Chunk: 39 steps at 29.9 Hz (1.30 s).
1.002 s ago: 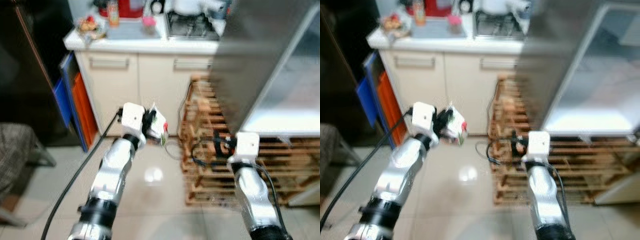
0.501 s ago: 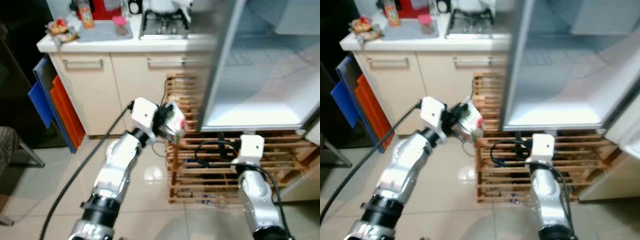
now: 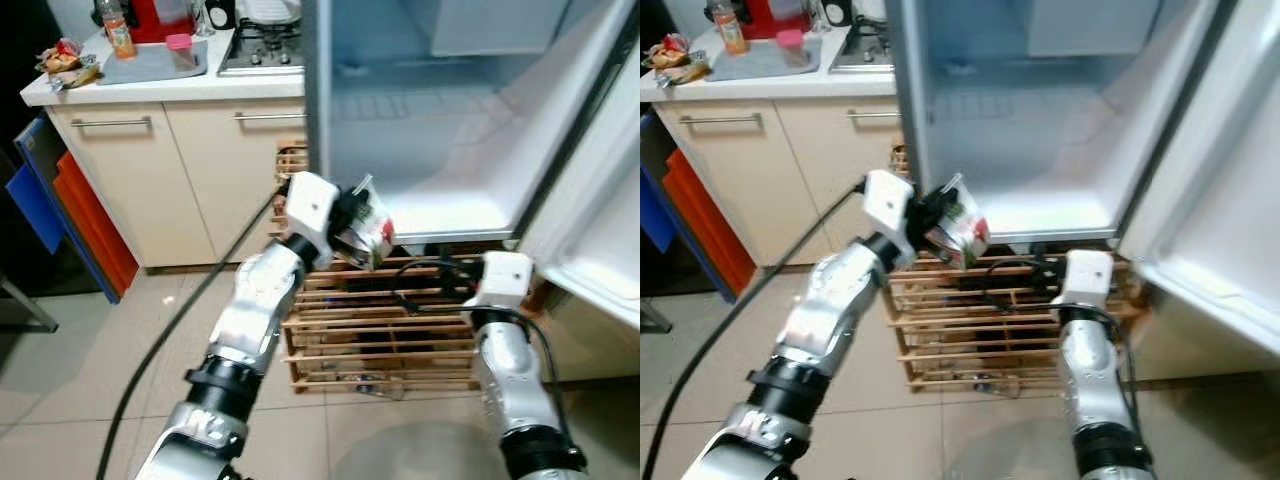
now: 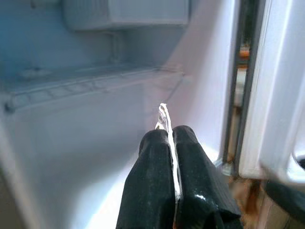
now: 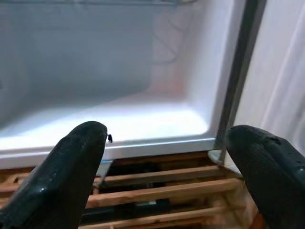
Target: Restocking fridge
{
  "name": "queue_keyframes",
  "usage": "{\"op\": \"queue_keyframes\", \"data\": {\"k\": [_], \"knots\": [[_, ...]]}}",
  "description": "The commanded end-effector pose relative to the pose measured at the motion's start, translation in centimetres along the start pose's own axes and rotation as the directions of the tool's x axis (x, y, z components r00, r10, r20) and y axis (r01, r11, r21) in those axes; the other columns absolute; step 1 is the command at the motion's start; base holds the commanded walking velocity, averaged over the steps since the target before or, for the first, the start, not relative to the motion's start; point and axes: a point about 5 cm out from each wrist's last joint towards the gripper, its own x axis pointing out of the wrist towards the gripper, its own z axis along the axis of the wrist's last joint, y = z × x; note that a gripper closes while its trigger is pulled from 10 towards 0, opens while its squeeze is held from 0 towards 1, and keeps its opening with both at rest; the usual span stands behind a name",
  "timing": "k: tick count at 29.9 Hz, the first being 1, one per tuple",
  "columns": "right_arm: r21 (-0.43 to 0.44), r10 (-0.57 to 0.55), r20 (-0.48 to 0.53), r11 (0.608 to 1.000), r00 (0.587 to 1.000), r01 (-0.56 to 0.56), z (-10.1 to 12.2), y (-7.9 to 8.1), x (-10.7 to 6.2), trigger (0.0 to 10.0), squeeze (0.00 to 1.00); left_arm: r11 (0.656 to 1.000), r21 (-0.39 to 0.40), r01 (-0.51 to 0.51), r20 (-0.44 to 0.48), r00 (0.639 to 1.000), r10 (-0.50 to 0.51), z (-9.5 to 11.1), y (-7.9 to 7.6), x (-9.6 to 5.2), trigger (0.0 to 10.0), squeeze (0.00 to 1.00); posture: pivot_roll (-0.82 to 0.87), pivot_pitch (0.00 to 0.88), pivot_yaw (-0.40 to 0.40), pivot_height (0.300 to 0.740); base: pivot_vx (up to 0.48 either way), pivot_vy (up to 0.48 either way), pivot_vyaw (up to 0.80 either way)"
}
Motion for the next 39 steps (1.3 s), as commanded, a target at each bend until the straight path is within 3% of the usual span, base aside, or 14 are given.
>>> {"op": "queue_keyframes", "data": {"k": [1,6,8,14,26,31,39], "knots": [[0.004,0.05,-0.009,0.999,0.999,-0.05,-0.2,0.6,-0.7,10.0,0.06,0.998,0.007,-0.058,-0.094,0.994,0.059,-2.2,1.3,-0.3,10.0,0.0,-0.1,0.0,0.013,0.74,0.259,0.0,0.0],[-0.023,0.086,-0.037,0.996,0.996,-0.086,-0.9,0.5,-1.7,10.0,0.05,0.997,0.011,-0.071,-0.148,0.986,0.071,-2.3,1.7,1.3,10.0,0.0,-0.13,0.0,0.008,0.74,0.48,0.0,0.0],[-0.049,0.091,-0.034,0.994,0.995,-0.093,-1.0,-0.1,-2.7,10.0,0.06,0.996,0.018,-0.091,-0.129,0.987,0.093,-0.7,1.9,3.0,10.0,0.0,-0.16,0.0,0.024,0.74,0.48,0.0,0.0],[-0.024,0.038,-0.044,0.999,0.998,-0.039,-1.0,-1.2,-3.7,10.0,0.04,0.994,0.039,-0.098,-0.125,0.987,0.102,0.0,1.8,4.1,10.0,0.0,-0.2,0.0,0.046,0.74,0.48,0.0,0.0],[-0.01,0.104,-0.063,0.994,0.993,-0.105,-0.9,-0.1,-4.3,10.0,0.03,0.992,0.042,-0.122,-0.176,0.976,0.128,-1.1,1.8,4.0,10.0,0.0,-0.19,0.0,0.045,0.74,0.468,0.0,0.0],[-0.01,0.119,-0.073,0.993,0.99,-0.12,-0.8,0.1,-4.9,10.0,0.04,0.989,-0.014,-0.145,-0.209,0.968,0.139,-1.8,0.5,4.3,10.0,0.0,-0.21,0.0,0.038,0.74,0.0,0.0,0.0],[-0.016,0.161,-0.075,0.986,0.984,-0.163,-0.1,0.3,-6.0,10.0,0.04,0.983,0.03,-0.183,-0.218,0.958,0.185,-2.9,-0.6,4.0,10.0,0.0,-0.26,0.01,0.028,0.74,0.0,0.0,0.0]]}}
